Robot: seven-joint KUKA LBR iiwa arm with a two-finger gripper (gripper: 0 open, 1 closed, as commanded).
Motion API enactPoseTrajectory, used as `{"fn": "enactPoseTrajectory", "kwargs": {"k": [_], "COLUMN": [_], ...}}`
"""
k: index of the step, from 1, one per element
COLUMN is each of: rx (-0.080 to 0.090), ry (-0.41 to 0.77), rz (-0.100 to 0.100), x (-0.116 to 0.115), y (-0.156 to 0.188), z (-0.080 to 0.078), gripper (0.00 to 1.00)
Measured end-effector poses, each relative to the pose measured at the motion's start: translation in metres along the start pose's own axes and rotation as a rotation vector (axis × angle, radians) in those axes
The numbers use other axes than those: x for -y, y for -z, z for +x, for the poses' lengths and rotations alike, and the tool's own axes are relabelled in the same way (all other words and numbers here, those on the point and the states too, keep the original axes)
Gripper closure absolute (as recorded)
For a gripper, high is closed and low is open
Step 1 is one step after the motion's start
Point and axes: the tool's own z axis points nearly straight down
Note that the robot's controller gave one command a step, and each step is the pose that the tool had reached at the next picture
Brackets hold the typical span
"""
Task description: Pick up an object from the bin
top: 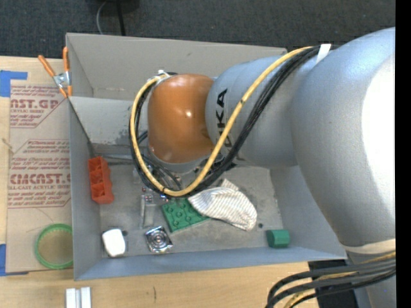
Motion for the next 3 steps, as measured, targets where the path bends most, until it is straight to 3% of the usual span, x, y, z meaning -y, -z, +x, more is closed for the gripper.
{"fn": "enactPoseTrajectory", "kwargs": {"k": [1, 2, 3], "rx": [0.007, 0.010, 0.003], "ry": [-0.002, 0.070, 0.168], "rz": [-0.002, -0.003, -0.001], "x": [0.001, 0.021, 0.076], "y": [0.005, -0.031, -0.047], "z": [-0.002, -0.002, 0.012], "gripper": [0.00, 0.00, 0.00]}}
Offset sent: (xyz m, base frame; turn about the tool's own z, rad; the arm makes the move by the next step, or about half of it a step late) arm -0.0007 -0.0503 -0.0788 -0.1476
